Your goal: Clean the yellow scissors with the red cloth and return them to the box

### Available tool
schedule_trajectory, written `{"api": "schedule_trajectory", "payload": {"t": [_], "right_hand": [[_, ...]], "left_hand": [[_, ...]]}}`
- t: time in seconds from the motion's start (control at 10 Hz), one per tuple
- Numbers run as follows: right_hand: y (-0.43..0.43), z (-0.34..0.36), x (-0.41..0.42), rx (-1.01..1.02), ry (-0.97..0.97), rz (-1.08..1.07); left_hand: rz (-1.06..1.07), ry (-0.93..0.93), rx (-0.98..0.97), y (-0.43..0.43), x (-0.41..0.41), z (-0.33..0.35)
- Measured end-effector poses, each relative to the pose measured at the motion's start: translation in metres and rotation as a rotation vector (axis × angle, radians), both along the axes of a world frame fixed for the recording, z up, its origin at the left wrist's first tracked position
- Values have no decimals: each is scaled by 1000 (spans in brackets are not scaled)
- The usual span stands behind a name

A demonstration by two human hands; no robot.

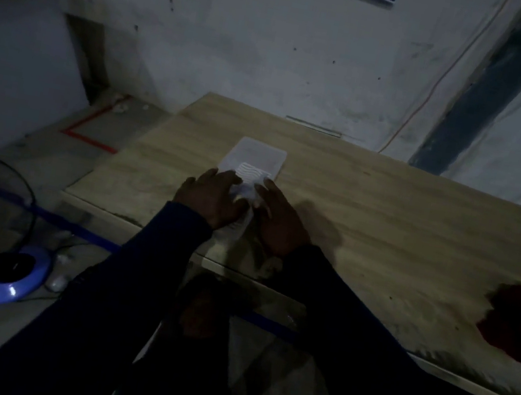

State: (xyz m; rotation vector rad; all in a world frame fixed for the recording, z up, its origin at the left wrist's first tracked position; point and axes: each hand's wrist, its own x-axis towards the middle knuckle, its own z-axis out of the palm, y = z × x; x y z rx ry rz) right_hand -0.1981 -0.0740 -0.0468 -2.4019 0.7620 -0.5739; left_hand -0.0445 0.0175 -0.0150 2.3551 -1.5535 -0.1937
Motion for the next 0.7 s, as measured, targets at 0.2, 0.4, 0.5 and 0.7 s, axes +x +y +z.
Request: {"api": "schedule_trajectory", "payload": {"t": [0.2,0.4,0.5,0.7], "right_hand": [[13,4,95,-8,-3,99],[32,-4,141,-78,-134,114],[35,-4,144,-65,-139,77],[22,12,103,57,-131,40]], "left_hand": [[120,75,-6,42,72,8],[134,71,-21,59,113,15],[129,35,-8,58,114,21],[152,-119,-2,29,93,36]]}}
